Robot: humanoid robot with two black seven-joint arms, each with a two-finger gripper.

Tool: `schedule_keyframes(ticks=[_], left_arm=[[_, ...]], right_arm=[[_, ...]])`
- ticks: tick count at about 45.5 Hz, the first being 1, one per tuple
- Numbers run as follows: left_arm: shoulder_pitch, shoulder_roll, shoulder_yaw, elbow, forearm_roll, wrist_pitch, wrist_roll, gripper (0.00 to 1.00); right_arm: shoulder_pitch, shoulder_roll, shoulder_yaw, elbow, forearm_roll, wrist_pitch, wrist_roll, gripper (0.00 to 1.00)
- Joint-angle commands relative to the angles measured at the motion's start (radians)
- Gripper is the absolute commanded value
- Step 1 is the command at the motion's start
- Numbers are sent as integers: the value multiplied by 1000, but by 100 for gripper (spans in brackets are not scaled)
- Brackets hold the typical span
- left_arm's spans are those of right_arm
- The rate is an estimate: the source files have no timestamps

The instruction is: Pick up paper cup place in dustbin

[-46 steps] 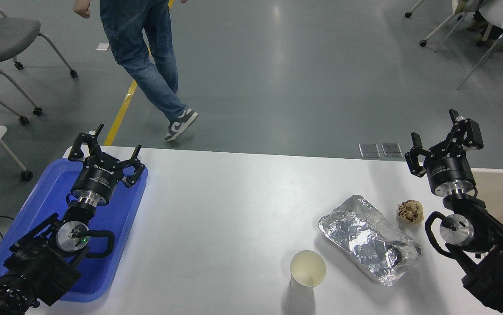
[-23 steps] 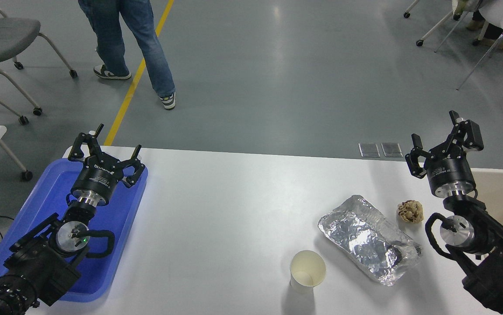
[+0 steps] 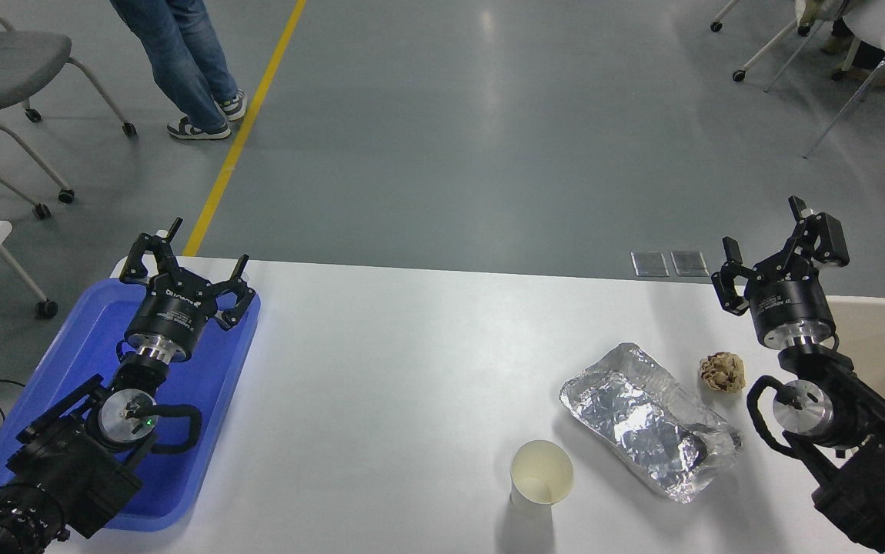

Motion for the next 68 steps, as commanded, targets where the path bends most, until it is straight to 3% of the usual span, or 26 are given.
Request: schedule_keyframes(ticks=[1, 16, 23, 35, 44, 48, 56, 62, 66, 68], left_arm=[[0, 0, 0, 0, 0, 0, 0, 100], [0, 0, 0, 0, 0, 0, 0, 100], [0, 0, 0, 0, 0, 0, 0, 100], [0, 0, 0, 0, 0, 0, 0, 100], [0, 0, 0, 0, 0, 0, 0, 100], [0, 0, 0, 0, 0, 0, 0, 100], [0, 0, 0, 0, 0, -2, 0, 100], [0, 0, 0, 0, 0, 0, 0, 100], [0, 0, 0, 0, 0, -2, 0, 100], [0, 0, 0, 0, 0, 0, 2, 100]], right_arm=[[8, -3, 0, 0, 0, 0, 0, 100], [8, -49, -26, -8, 0, -5, 0, 100], [45, -136, -98, -12, 0, -49, -2, 100], [272, -349, -639, -9, 41, -97, -12, 100], [579, -414, -1193, -8, 98, -97, -20, 100], [738, -412, -1477, 1, 98, -75, -101, 100], [965, -339, -1842, -6, 101, 14, -415, 100], [1071, -276, -1920, -6, 78, 40, -607, 100], [1133, -225, -2005, 0, 48, 64, -702, 100], [1163, -201, -2046, 3, 26, 96, -716, 100]])
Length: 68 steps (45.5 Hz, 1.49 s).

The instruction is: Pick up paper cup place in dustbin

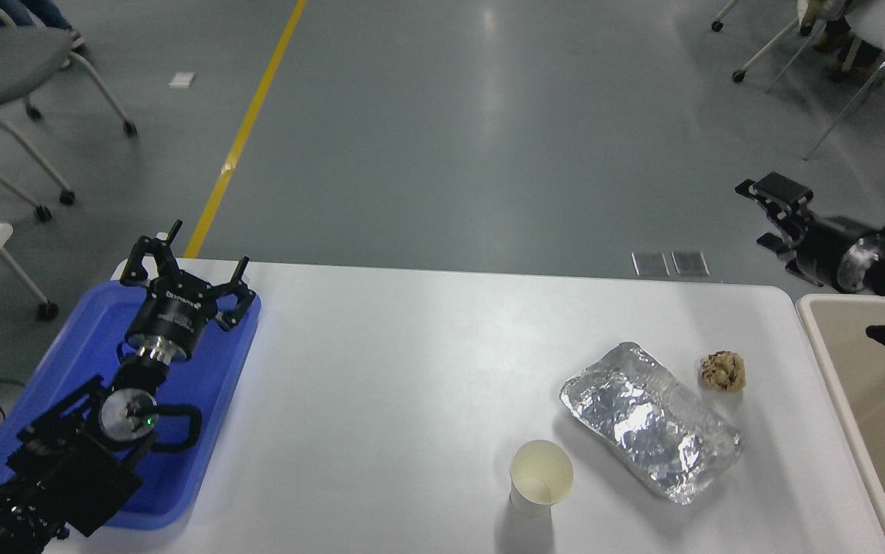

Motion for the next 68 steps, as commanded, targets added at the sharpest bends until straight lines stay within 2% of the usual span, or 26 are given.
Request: schedule_keyframes(ticks=[1, 9, 15, 29, 37, 45, 68], left_arm=[[0, 0, 0, 0, 0, 0, 0, 100], [0, 0, 0, 0, 0, 0, 0, 100], [0, 0, 0, 0, 0, 0, 0, 100], [0, 0, 0, 0, 0, 0, 0, 100], [0, 0, 0, 0, 0, 0, 0, 100], [0, 0, 0, 0, 0, 0, 0, 100], [0, 0, 0, 0, 0, 0, 0, 100]], right_arm=[[236, 111, -315, 11, -59, 106, -256, 100], [353, 160, -337, 28, -115, 319, -254, 100], [428, 189, -337, 89, -191, 402, -254, 100], [629, 198, -297, 455, -202, 572, -253, 100], [661, 195, -205, 586, -191, 585, -253, 100], [655, 200, -136, 597, -102, 586, -253, 100], [508, 260, -133, 589, -107, 572, -254, 100]])
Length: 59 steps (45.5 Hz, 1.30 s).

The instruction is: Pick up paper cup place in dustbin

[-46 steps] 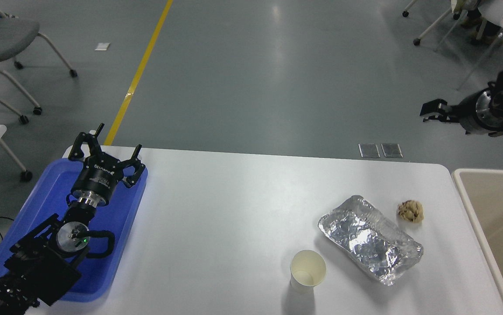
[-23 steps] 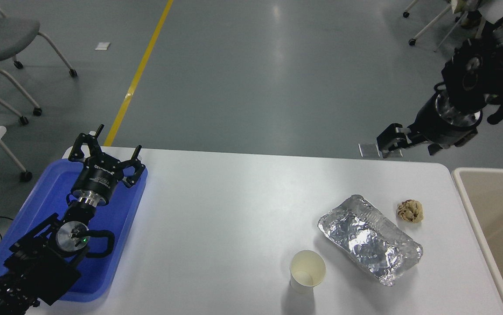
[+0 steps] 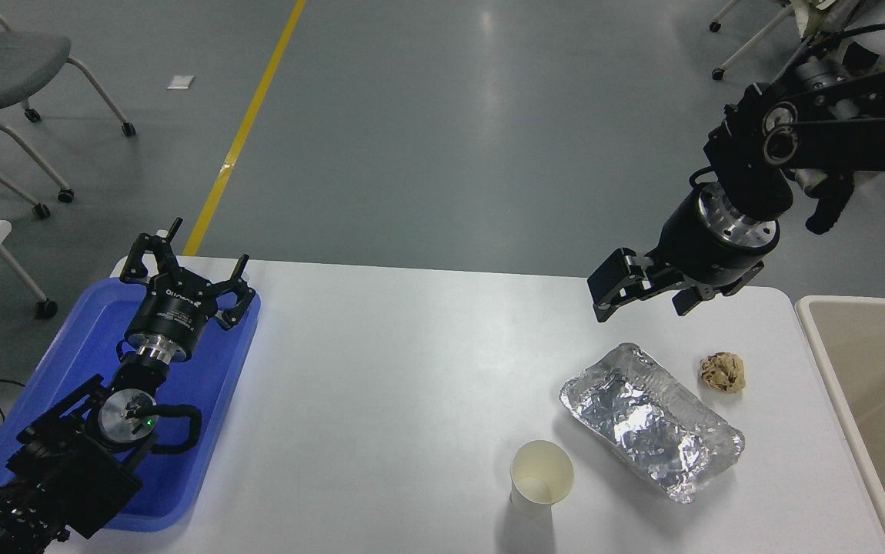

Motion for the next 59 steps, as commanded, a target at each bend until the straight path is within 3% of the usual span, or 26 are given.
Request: schedule_keyframes(ticks=[1, 25, 48, 59], left_arm=[[0, 0, 0, 0, 0, 0, 0, 100], [0, 0, 0, 0, 0, 0, 0, 100], [0, 0, 0, 0, 0, 0, 0, 100], [0, 0, 0, 0, 0, 0, 0, 100]], right_arm=[[-101, 31, 18, 3, -1, -6, -1, 100], [-405, 93, 135, -106, -129, -66, 1, 100], [-620, 153, 227, -234, -165, -115, 2, 100], [-707, 164, 301, -264, -254, -147, 6, 96]])
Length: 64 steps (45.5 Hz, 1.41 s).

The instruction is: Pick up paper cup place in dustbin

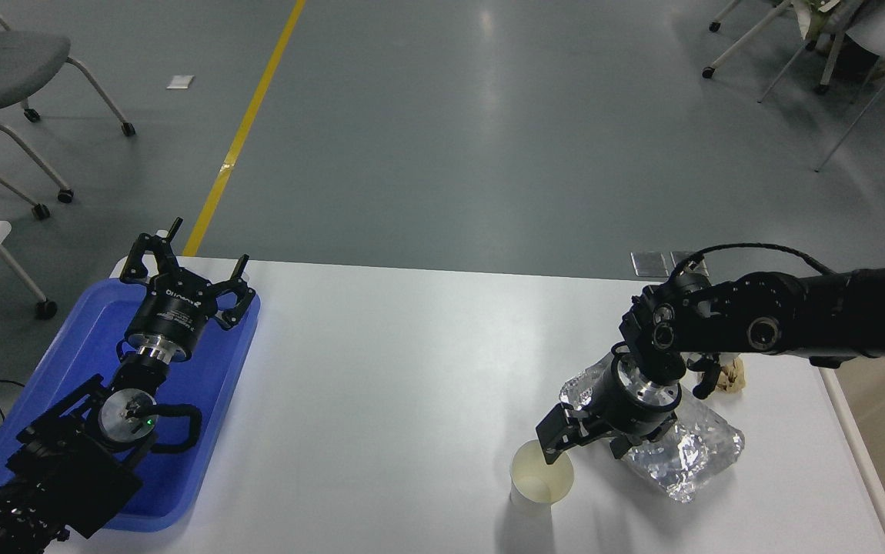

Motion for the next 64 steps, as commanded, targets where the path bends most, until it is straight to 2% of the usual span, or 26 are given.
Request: schedule_keyframes(ticks=[1, 6, 7, 10, 17, 18, 20, 37, 43, 64], left_arm=[[0, 0, 0, 0, 0, 0, 0, 100], [0, 0, 0, 0, 0, 0, 0, 100], [0, 0, 0, 0, 0, 0, 0, 100], [0, 0, 0, 0, 0, 0, 0, 100], [0, 0, 0, 0, 0, 0, 0, 100], [0, 0, 0, 0, 0, 0, 0, 100], [0, 0, 0, 0, 0, 0, 0, 100], [0, 0, 0, 0, 0, 0, 0, 100], [0, 0, 0, 0, 0, 0, 0, 100], [0, 0, 0, 0, 0, 0, 0, 100]], right_arm=[[-102, 10, 73, -35, -78, -38, 5, 94], [-133, 4, 113, -40, -135, -47, 5, 82], [-136, 2, 119, -40, -146, -50, 5, 76], [-141, -1, 127, -40, -169, -52, 5, 51], [-136, -7, 127, -40, -174, -53, 3, 24], [-133, -8, 125, -40, -174, -53, 5, 18], [-128, -11, 124, -40, -174, -55, 5, 0], [-37, -45, 105, -31, -158, -50, 3, 0], [48, -91, 95, -21, -144, -32, 3, 0], [355, -329, 107, -21, -86, 184, 3, 0]])
